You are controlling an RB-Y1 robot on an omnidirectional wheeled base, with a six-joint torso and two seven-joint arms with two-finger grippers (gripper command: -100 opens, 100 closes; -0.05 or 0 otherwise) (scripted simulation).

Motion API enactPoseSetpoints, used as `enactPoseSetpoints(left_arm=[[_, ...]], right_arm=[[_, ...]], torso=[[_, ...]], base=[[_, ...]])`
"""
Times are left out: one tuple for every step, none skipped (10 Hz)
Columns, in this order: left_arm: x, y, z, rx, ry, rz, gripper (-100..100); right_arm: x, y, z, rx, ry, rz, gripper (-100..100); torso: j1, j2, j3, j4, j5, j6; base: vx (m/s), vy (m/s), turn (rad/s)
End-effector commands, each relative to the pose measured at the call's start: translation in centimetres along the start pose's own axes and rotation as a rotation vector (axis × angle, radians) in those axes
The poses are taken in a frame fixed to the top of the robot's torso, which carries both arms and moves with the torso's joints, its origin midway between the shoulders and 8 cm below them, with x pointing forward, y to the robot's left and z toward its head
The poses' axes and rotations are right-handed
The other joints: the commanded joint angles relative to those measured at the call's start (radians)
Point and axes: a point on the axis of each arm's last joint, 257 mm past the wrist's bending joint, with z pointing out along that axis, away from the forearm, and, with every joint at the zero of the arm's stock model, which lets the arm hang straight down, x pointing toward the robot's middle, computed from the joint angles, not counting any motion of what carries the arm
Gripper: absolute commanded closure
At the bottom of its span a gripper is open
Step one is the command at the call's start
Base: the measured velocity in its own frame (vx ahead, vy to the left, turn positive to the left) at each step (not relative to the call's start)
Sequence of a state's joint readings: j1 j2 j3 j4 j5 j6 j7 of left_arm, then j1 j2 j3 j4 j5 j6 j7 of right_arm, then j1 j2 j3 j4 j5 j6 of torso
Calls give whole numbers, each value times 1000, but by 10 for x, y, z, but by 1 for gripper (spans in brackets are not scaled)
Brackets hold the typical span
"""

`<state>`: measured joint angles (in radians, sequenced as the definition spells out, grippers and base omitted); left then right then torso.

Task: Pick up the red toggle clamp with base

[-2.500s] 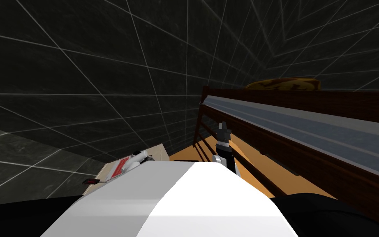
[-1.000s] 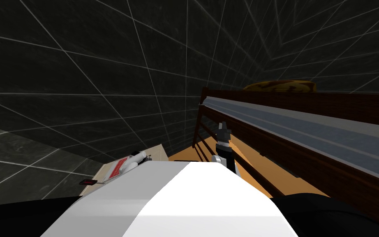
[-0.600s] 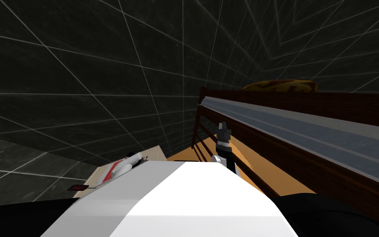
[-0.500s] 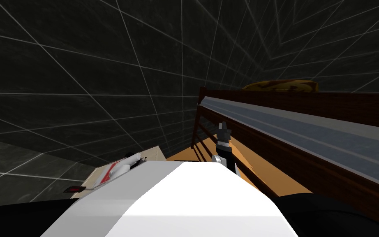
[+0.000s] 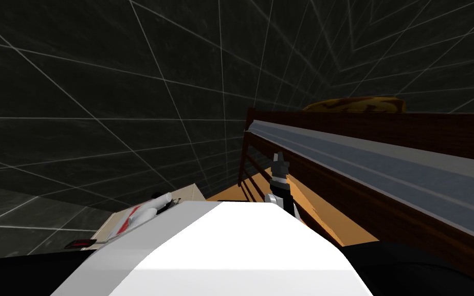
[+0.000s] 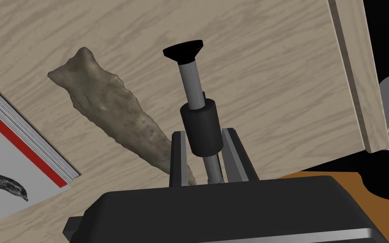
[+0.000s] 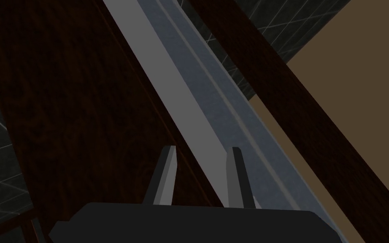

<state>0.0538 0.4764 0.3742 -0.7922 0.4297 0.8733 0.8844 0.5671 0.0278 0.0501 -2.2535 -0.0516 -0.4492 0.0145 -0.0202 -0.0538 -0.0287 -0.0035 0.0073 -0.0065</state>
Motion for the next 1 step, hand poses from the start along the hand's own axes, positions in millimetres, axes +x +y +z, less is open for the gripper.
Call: enactPoseSetpoints(left_arm=[[0,0,0,0,0,0,0]], right_arm=[[0,0,0,0,0,0,0]], torso=[[0,0,0,0,0,0]], base=[[0,0,0]])
